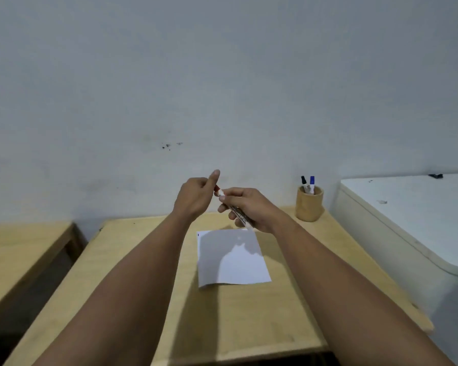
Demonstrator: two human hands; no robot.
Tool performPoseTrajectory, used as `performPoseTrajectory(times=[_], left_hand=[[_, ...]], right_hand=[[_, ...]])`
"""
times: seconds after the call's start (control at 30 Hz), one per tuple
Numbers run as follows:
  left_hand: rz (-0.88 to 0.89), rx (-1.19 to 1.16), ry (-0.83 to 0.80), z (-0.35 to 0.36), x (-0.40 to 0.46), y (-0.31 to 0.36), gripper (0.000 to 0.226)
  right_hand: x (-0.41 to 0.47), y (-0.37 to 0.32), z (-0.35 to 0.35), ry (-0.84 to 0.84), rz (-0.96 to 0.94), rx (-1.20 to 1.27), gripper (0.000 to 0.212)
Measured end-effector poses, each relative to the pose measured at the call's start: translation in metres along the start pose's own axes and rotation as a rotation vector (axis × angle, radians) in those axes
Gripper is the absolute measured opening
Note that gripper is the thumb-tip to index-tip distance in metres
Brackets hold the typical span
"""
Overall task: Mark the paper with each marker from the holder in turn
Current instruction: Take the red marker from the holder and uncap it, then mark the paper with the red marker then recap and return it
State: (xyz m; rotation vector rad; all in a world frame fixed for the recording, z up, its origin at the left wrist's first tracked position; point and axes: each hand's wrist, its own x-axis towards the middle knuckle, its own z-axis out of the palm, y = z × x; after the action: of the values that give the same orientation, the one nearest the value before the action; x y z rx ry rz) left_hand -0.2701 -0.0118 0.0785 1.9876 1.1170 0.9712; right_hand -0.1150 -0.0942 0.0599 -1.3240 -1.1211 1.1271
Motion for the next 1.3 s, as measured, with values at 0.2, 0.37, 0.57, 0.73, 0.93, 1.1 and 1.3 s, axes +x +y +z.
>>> performPoseTrajectory(times=[0.2,0.37,0.57,0.73,0.93,1.1,1.3], left_hand=[[-0.029,0.094,-0.024,-0.046,-0.007,-0.041,0.05],[-0.138,0.161,0.221,-0.058,0.005,-0.071,0.048],[-0.031,0.758,0.042,-0.04,0.011,-0.132,0.056],[0.063,1.033,-0.113,-0.001,0.001,-0.162,0.049],[0.118,0.996,-0.054,0.008,0.001,-0.182,0.05],[0.088,0.897,0.044,-0.001,-0.008,-0.178,0.056],[0.251,0.605,0.016,-0.003,-0.056,-0.154,0.061]], right_hand=[[0.016,0.012,0.047,-0.065,-0.024,-0.13,0.02],[0.034,0.043,0.056,0.075,-0.127,-0.225,0.017],[0.054,0.071,0.032,0.233,-0.067,-0.024,0.009],[0.063,0.065,0.02,0.253,0.044,0.493,0.035],[0.071,0.069,0.01,0.246,-0.022,0.58,0.024],[0.071,0.07,0.019,0.387,-0.026,0.399,0.022],[0.067,0.078,0.035,0.449,-0.012,0.204,0.017]])
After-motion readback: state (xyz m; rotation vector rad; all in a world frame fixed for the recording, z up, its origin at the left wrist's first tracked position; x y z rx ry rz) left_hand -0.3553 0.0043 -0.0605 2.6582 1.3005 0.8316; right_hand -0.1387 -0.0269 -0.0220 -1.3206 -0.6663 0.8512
